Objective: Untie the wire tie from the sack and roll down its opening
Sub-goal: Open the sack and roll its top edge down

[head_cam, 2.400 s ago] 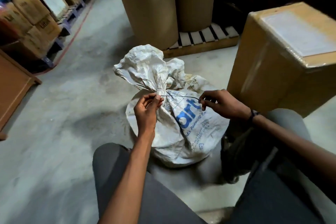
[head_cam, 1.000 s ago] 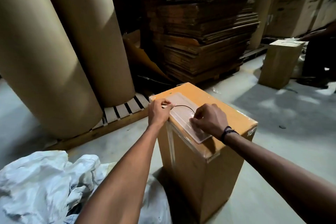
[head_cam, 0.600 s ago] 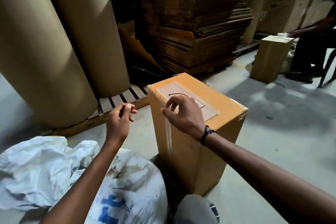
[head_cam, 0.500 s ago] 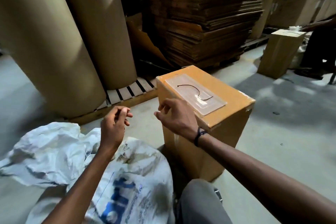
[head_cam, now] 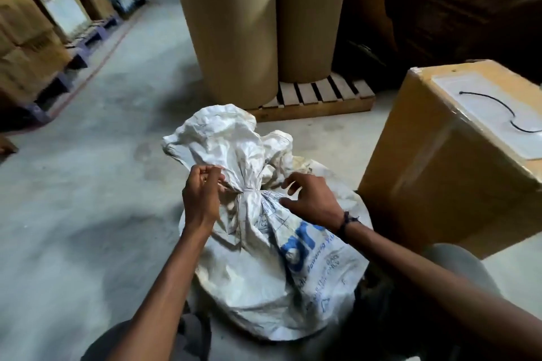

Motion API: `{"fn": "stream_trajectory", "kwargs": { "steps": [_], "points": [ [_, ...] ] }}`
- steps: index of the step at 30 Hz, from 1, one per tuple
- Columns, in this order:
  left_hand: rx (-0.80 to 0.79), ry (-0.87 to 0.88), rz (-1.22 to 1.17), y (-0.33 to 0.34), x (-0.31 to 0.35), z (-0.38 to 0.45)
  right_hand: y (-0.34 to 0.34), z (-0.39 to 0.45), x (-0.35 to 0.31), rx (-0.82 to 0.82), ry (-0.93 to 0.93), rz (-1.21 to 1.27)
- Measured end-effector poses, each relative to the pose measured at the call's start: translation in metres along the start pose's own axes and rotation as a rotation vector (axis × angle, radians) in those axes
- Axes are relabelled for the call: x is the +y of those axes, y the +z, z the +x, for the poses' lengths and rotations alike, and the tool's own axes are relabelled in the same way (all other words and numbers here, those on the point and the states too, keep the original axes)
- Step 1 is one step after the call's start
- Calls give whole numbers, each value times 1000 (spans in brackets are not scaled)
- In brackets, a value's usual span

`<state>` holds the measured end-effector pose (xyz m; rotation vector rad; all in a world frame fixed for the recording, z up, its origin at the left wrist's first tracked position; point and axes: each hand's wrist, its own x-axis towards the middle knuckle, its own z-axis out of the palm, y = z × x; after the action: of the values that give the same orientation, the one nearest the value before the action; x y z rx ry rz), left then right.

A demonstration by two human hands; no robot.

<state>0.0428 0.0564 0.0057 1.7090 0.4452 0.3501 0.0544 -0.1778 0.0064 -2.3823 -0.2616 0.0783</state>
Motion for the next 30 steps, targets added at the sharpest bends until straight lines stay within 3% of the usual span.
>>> {"fn": "stream_trajectory", "kwargs": {
  "steps": [8,14,20,30],
  "points": [
    [123,-88,175,-5,-39,93,53,64,-8,75,-38,108],
    [-45,-49,334,33,-70,137,73,125,3,111,-19,188],
    [-155,-196,418,48,-81,152,73,151,16,95,39,276],
    [-30,91,203,41,-39,90,17,111,-14,201,-71,453]
  ]
}}
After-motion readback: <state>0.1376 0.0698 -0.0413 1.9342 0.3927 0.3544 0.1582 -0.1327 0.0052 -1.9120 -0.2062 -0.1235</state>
